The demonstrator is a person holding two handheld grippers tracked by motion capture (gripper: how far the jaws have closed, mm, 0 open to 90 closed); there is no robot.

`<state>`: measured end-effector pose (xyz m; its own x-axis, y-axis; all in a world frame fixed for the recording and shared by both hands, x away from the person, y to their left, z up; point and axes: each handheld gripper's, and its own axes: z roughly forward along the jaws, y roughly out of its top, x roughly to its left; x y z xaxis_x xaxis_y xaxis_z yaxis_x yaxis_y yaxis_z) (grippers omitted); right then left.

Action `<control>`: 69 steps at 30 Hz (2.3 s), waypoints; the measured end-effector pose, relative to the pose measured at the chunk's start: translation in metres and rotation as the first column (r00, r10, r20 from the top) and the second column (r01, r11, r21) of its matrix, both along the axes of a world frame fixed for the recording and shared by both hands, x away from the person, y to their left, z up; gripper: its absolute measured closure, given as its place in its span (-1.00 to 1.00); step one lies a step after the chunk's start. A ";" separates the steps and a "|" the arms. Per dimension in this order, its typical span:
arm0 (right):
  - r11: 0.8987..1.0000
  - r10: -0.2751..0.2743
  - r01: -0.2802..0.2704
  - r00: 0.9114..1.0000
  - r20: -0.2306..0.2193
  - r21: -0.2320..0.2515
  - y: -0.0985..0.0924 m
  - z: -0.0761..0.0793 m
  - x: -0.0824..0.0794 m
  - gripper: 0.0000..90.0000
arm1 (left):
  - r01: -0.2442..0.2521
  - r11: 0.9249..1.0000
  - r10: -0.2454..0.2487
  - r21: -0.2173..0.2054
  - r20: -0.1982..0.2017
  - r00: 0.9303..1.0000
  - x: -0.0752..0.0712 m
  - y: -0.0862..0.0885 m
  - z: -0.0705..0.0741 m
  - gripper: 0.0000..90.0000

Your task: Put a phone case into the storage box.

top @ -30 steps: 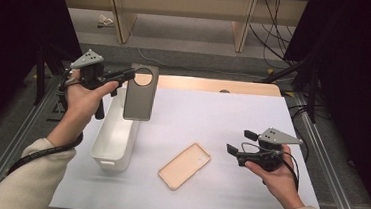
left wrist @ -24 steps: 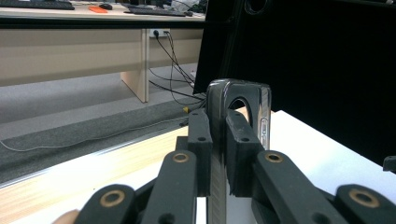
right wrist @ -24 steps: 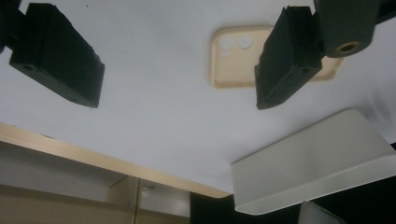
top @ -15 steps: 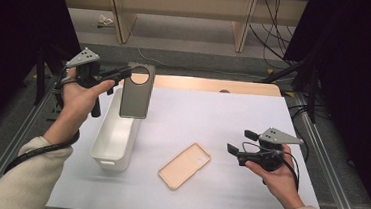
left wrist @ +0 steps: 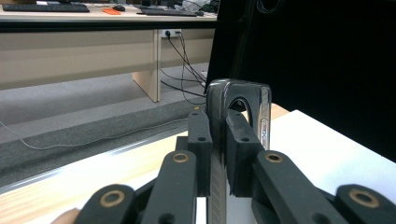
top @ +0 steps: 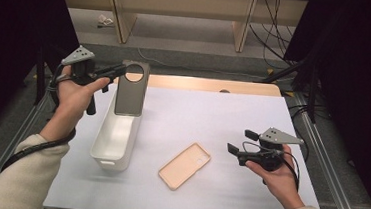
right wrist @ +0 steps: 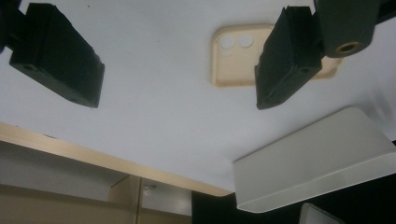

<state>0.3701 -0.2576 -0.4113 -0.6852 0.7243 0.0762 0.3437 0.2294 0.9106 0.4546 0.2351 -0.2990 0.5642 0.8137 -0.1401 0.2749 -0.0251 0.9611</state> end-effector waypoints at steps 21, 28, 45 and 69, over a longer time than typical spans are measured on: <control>1.000 -0.004 0.004 1.000 -0.002 0.002 0.000 -0.001 0.001 -0.63 | -0.022 1.000 0.022 0.009 -0.008 1.000 0.007 0.011 -0.002 0.81; 1.000 -0.005 0.005 1.000 -0.003 0.005 -0.001 -0.001 0.001 -0.63 | -0.025 1.000 0.025 0.010 -0.006 1.000 0.010 0.012 -0.002 0.81; 1.000 -0.005 0.005 1.000 -0.004 0.009 -0.001 -0.001 0.001 -0.63 | -0.052 0.999 0.052 0.014 -0.014 0.999 0.017 0.017 -0.005 0.81; 1.000 -0.008 0.008 1.000 -0.001 0.007 -0.002 0.000 0.001 -0.62 | -0.072 0.997 0.072 0.027 -0.011 0.997 0.026 0.024 -0.008 0.81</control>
